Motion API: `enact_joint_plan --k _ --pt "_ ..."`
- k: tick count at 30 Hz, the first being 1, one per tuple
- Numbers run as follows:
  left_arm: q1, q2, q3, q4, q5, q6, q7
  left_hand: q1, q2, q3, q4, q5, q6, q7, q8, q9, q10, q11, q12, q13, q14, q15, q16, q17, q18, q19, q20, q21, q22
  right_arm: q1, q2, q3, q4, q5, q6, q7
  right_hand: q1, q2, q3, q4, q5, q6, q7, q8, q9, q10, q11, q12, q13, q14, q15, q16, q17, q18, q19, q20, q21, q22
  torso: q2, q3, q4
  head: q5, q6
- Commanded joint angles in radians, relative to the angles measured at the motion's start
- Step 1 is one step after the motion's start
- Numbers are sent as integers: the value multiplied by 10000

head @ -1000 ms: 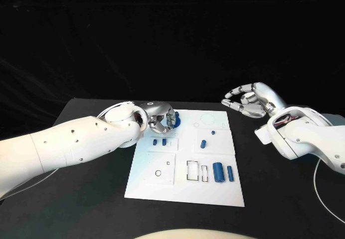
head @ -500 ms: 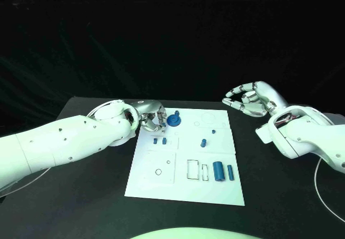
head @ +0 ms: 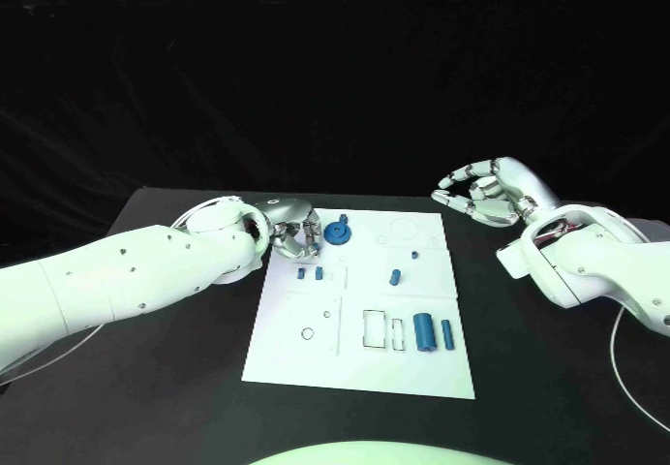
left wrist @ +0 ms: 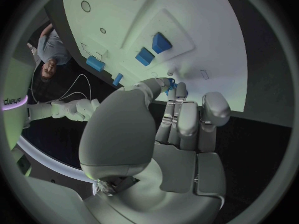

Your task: Assemble the parts on the task board

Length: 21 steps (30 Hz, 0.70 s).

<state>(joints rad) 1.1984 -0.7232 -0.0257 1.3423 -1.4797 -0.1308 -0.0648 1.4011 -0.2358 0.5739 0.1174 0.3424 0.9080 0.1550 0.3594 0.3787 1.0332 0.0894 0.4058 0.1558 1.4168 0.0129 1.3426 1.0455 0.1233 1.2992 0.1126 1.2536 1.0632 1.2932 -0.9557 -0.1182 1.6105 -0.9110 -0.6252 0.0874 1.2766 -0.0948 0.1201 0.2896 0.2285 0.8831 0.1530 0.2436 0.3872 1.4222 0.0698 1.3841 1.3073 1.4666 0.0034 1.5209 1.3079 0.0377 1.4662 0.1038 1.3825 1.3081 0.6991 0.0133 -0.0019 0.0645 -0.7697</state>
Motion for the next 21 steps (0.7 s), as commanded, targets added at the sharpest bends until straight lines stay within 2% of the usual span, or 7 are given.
enact_joint_plan --k 1,21 --pt "-11 52 -7 -31 81 362 -6 -134 -1 -32 48 -42 68 1 -36 -15 74 -10 -43 -12 58 -18 4 -10 -131 78 -5 41 -6 -7 7 1 4 -52 74 56 -66 48 -49 -15 31 -89 -7 49 15 -35 -8 14 893 683 -88 -61 1008 86 121 -53 -16 1286 4 3 8 -7 -23" --pt "-28 85 -29 -34 81 685 -16 -167 5 -52 65 -57 101 -12 -52 -22 118 -17 -83 -28 38 -23 -28 -85 -125 55 -9 16 -43 -7 8 1 2 -54 66 60 -66 48 -49 -15 31 -89 -7 49 15 -35 -8 14 893 683 -88 -61 1008 86 121 -53 -16 1286 -3 4 7 28 -35"
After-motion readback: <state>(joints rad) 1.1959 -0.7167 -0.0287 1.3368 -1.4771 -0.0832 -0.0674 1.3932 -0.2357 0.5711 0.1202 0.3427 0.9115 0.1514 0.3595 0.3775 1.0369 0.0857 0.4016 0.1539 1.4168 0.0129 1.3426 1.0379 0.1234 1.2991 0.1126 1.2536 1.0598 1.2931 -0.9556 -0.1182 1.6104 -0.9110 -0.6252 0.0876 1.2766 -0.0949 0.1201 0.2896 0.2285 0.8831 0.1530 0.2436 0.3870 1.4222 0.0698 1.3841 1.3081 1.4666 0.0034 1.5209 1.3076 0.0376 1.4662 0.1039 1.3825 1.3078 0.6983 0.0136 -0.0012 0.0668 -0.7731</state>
